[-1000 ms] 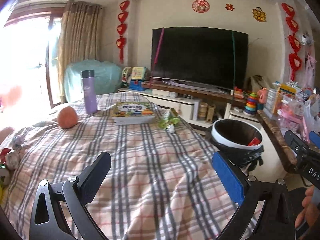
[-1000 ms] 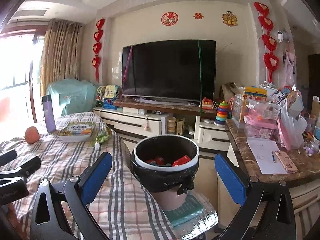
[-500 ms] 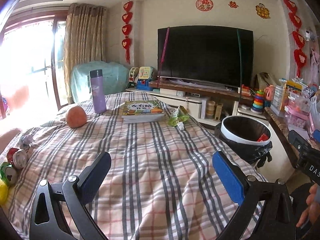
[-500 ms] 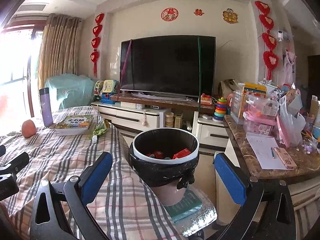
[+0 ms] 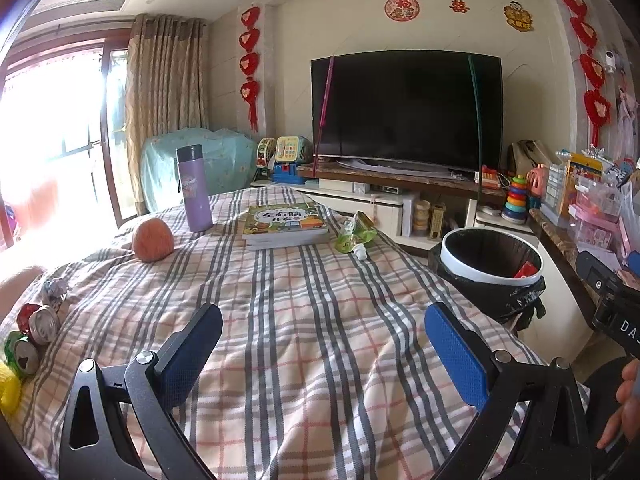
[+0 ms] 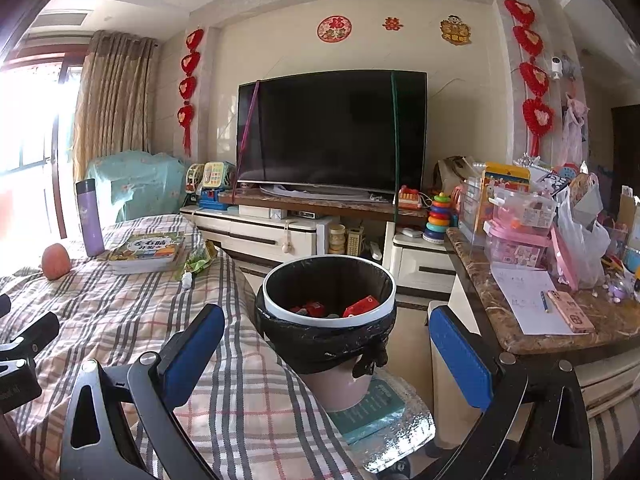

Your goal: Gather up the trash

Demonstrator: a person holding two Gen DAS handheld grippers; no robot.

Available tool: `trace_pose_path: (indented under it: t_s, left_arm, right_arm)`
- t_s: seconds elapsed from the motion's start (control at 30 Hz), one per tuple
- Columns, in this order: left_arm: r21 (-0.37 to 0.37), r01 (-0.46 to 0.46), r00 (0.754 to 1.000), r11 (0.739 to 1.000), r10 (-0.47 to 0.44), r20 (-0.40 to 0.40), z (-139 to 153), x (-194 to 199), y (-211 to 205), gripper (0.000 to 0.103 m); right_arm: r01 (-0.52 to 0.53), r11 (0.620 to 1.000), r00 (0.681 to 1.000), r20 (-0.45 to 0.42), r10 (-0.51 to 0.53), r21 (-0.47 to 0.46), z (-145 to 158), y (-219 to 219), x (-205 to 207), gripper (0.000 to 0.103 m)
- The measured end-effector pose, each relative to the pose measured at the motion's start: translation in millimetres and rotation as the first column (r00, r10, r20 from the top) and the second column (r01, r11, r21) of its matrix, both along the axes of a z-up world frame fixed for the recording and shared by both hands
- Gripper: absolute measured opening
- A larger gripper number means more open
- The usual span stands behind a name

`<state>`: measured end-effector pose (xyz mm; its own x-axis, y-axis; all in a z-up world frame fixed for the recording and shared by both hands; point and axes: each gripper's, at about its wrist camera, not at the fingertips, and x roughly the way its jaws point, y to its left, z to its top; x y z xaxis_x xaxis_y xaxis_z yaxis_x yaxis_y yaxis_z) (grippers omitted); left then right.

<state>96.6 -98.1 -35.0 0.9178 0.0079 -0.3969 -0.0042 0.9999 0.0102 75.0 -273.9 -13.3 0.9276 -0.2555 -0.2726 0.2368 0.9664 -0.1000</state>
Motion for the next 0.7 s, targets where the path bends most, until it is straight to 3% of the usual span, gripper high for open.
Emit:
trace_pose_path:
  t_s: [0.7]
  left_arm:
    - [0.024,0.007,1.000,1.000,-0.008,0.002,-2.2,0.8,-0.2,0.102]
  right_arm:
    - [-0.013,0.999,1.000,0.003,0.013,0.036,-0.1,-4.3,-0.9,0.103]
